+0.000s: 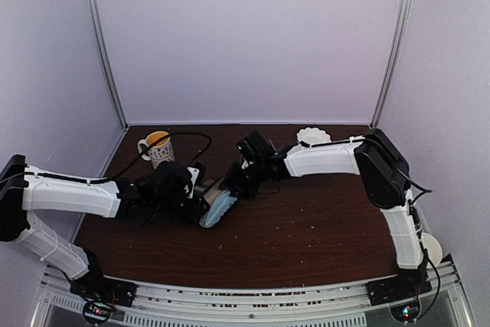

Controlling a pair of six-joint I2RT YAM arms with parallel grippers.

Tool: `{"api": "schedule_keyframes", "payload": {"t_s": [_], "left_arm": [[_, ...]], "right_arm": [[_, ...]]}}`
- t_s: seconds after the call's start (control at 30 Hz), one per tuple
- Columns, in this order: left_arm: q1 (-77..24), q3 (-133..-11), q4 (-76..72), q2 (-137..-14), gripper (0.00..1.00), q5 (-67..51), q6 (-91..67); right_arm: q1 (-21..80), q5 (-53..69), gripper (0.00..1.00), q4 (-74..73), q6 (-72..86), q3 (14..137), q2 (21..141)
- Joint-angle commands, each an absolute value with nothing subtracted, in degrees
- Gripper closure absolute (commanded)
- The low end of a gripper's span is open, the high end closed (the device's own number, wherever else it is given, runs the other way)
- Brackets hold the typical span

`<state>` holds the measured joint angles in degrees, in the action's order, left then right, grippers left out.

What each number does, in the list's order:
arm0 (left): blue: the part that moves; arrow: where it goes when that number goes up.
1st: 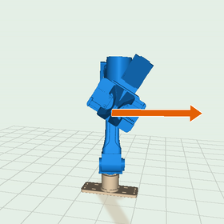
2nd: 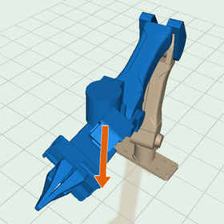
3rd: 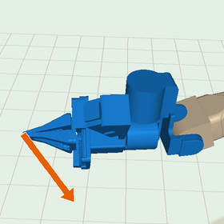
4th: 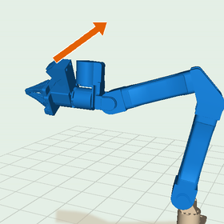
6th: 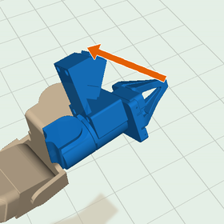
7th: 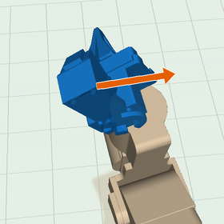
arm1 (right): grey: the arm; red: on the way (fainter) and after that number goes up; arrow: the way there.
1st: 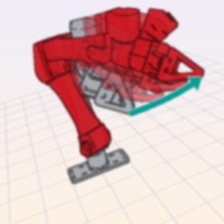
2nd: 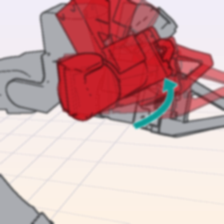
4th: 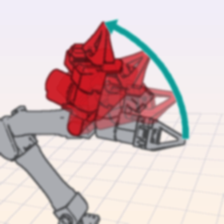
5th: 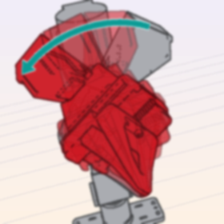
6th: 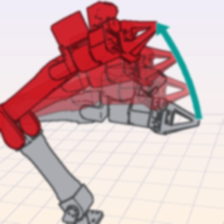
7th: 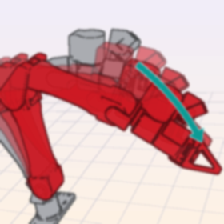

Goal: Organize the sunglasses
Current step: Place the folded cleaning cloth in the sunglasses case, then pick up the sunglasses from the center of the board.

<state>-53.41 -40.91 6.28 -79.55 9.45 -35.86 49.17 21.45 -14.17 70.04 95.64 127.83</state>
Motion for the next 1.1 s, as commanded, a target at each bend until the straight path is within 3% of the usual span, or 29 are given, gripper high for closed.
{"api": "schedule_keyframes", "payload": {"t_s": [0.0, 0.23, 0.43, 0.6, 0.8, 0.9, 1.0, 1.07], "left_arm": [[-54.09, -42.67, 7.54, -77.02, 0.8, 9.72, -33.81], [-54.32, -44.58, 14.7, -68.64, 0.8, 13.56, -30.86], [-54.4, -47.0, 24.28, -58.73, 0.79, 21.07, -25.97], [-54.32, -48.9, 32.31, -50.43, 0.7, 27.54, -21.32], [-54.32, -51.22, 40.84, -42.79, 0.51, 34.52, -18.52], [-54.32, -52.28, 44.54, -40.54, 0.32, 37.12, -17.49], [-54.32, -52.87, 47.03, -39.01, 0.05, 39.32, -16.52], [-54.32, -53.0, 48.24, -38.13, 0.02, 40.8, -16.18]], "right_arm": [[48.82, 21.9, 0.58, -11.79, 68.04, 94.22, 123.63], [48.85, 21.02, 0.54, -9.09, 58.13, 90.68, 114.72], [48.97, 12.6, 0.53, -14.25, 47.56, 87.17, 104.42], [49.84, 3.29, 0.53, -17.82, 39.13, 84.75, 94.99], [51.95, -10.48, 0.51, -19.87, 28.98, 82.29, 83.97], [52.13, -15.45, 0.42, -18.99, 25.69, 79.45, 79.01], [52.13, -20.78, 0.18, -15.5, 22.56, 75.01, 74.0], [52.0, -25.0, 0.01, -13.24, 21.3, 72.0, 71.24]]}}
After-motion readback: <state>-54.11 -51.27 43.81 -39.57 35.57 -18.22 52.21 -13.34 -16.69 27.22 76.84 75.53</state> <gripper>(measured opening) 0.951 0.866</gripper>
